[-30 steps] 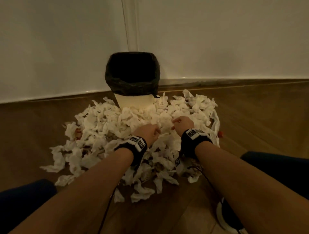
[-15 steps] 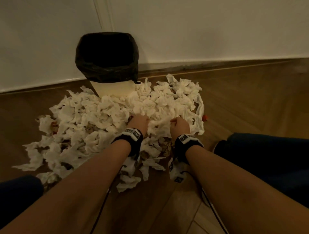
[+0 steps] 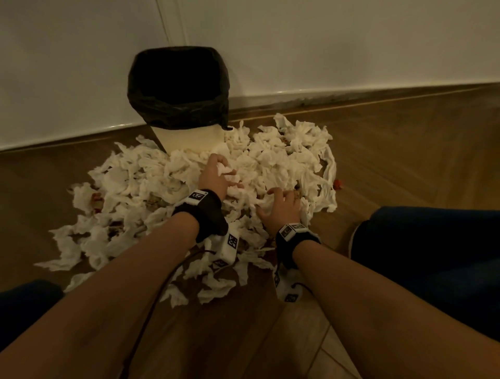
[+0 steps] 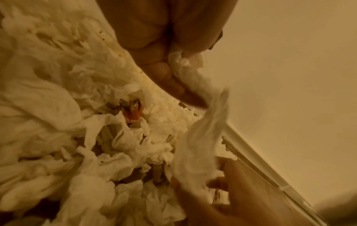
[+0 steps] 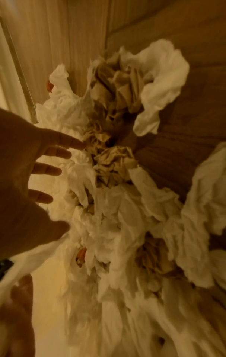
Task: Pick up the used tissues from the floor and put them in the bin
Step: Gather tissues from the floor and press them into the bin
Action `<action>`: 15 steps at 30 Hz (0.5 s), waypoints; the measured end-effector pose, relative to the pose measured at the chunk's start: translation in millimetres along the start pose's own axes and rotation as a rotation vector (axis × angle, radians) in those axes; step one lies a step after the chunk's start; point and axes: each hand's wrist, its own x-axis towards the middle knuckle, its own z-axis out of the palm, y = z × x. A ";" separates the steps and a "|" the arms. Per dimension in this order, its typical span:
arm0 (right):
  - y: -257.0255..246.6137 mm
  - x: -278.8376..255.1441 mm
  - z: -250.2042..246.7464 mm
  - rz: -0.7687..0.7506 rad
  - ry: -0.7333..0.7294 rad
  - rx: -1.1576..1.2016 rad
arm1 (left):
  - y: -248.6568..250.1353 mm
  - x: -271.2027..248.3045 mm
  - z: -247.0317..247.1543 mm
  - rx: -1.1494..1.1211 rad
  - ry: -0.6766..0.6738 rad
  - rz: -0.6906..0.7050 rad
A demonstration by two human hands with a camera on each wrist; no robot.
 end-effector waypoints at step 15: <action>-0.7 27.4 -25.6 0.165 -0.244 0.211 | 2.9 6.5 -37.8 0.120 -0.037 -0.111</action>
